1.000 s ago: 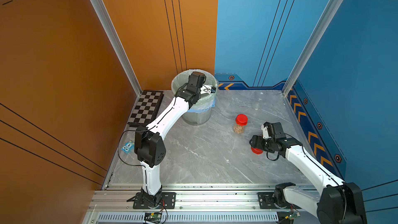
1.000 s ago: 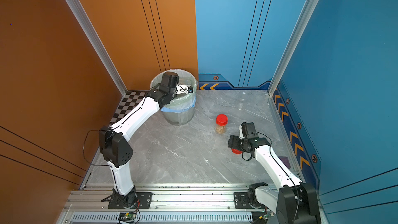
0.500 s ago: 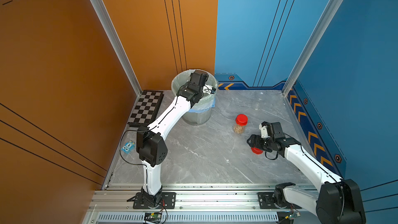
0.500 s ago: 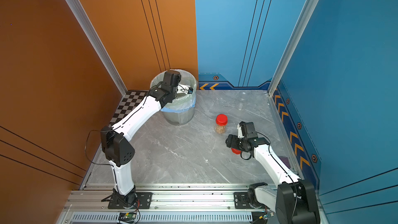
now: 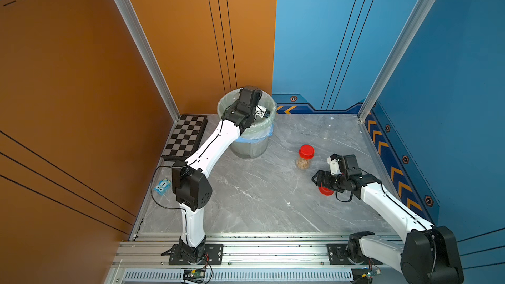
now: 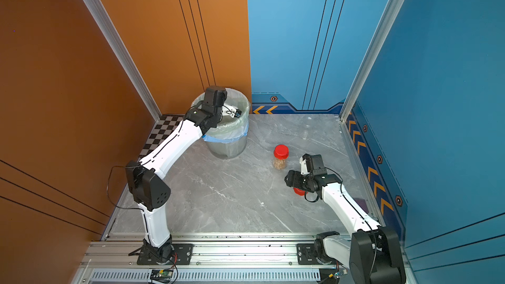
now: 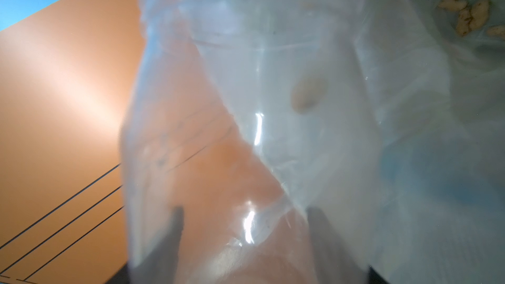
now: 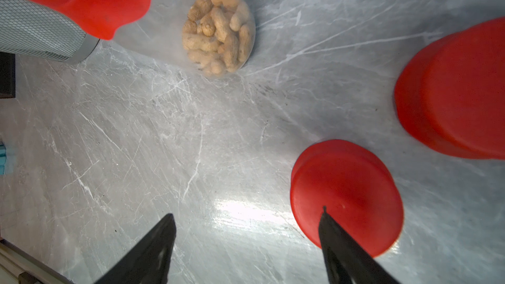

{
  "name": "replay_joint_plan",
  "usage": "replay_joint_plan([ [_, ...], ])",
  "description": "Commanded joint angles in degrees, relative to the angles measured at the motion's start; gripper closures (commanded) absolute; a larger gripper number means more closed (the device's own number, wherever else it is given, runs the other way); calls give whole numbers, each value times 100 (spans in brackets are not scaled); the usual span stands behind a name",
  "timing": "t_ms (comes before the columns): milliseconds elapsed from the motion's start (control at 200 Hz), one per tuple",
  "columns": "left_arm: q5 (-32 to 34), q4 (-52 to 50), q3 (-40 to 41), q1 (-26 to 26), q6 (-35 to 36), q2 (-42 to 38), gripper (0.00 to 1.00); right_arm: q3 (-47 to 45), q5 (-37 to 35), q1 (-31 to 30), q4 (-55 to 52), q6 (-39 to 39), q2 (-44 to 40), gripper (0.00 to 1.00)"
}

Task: Empty moldy peanuts from jars
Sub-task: Pour the moldy peanuts from the jar into the trash bin.

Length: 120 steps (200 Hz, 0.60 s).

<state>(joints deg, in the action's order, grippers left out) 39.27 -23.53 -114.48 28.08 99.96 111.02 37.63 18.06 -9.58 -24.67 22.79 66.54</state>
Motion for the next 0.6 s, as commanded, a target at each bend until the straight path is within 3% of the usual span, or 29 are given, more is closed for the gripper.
replay_joint_plan([
  [0,168,-77,-142,-68,114,-208,70,-46,126,33,181,20,77,18],
  [345,343,-73,-272,-122,273,-327,71,-21,195,29,265,42,81,18],
  [596,266,-95,-692,-136,-739,-303,71,201,392,19,416,86,-77,17],
])
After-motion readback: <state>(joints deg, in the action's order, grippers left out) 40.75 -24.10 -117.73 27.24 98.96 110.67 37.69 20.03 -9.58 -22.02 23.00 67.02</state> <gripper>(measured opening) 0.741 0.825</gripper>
